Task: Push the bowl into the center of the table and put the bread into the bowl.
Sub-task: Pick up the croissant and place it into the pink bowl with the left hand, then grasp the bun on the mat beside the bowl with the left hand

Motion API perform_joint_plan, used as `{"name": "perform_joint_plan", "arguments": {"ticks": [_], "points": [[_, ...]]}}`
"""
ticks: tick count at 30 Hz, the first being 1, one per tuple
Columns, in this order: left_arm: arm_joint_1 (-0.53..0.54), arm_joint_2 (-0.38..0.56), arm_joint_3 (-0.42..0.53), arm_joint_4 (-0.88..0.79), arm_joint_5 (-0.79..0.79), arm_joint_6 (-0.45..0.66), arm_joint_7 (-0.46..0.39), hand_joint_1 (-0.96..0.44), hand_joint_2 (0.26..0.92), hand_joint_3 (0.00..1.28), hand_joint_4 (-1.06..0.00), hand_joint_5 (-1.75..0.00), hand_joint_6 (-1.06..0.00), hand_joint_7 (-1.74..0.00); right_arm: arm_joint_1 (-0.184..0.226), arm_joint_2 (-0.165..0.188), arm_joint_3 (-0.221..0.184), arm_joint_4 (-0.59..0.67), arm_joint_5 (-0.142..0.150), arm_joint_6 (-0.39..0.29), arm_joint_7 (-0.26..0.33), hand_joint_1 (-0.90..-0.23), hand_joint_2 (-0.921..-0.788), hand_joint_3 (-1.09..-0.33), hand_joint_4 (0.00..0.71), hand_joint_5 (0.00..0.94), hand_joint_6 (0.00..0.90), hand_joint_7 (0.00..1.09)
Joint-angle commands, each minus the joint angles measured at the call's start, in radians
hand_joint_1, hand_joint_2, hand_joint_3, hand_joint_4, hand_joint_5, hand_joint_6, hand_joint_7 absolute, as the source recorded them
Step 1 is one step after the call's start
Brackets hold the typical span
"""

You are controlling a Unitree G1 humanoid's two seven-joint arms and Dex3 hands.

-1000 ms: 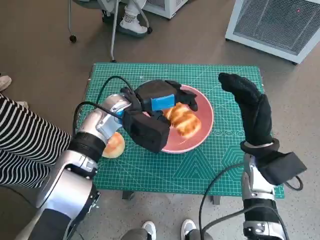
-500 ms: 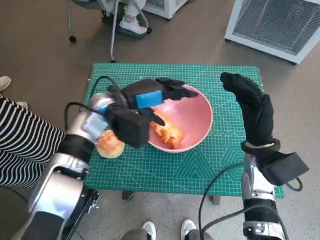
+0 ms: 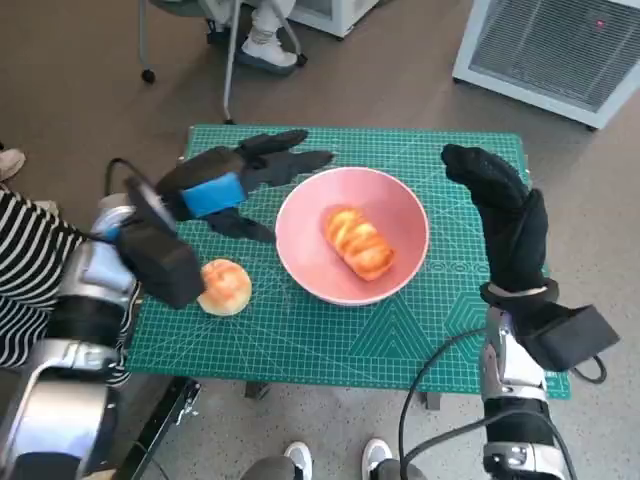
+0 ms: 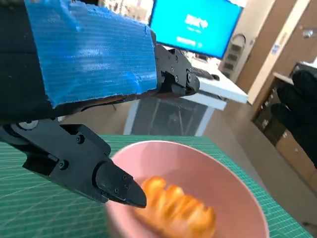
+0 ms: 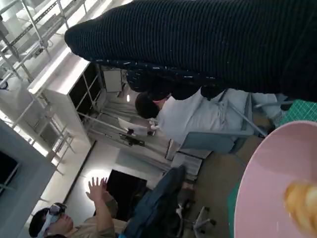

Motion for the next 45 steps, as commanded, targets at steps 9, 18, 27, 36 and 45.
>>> {"name": "perform_joint_plan", "arguments": {"ticks": [9, 18, 27, 36, 45], "points": [[0.187, 0.142, 0.07, -0.157, -0.042, 0.034, -0.074, -0.29, 0.812, 0.0, -0.12, -0.01, -0.27, -0.06, 0.036, 0.009, 0.001, -0.007, 0.005, 0.015, 0.009, -0.77, -0.921, -0.782, 0.154, 0.0, -0.001, 0.55], [0.255, 0.166, 0.053, -0.16, -0.001, 0.066, -0.085, -0.29, 0.796, 0.0, -0.12, -0.01, -0.28, -0.05, 0.037, 0.003, -0.002, -0.002, 0.002, 0.014, 0.01, -0.771, -0.921, -0.783, 0.154, 0.0, -0.001, 0.55], [0.283, 0.143, 0.024, -0.146, 0.034, 0.084, -0.082, -0.27, 0.777, 0.0, -0.13, 0.0, -0.3, -0.05, 0.04, -0.002, -0.001, -0.01, -0.006, 0.016, 0.006, -0.769, -0.921, -0.783, 0.152, 0.0, -0.001, 0.54], [0.275, 0.114, -0.017, -0.086, 0.09, 0.097, -0.062, -0.26, 0.777, 0.0, -0.13, 0.0, -0.3, -0.03, 0.049, -0.014, -0.001, -0.019, -0.011, 0.022, 0.007, -0.768, -0.921, -0.786, 0.151, 0.0, -0.001, 0.54], [0.25, 0.085, -0.068, 0.005, 0.157, 0.121, -0.041, -0.2, 0.777, 0.0, -0.16, -0.01, -0.31, -0.03, 0.058, -0.025, -0.005, -0.024, 0.002, 0.029, 0.014, -0.768, -0.921, -0.785, 0.151, 0.0, -0.001, 0.53]]}}
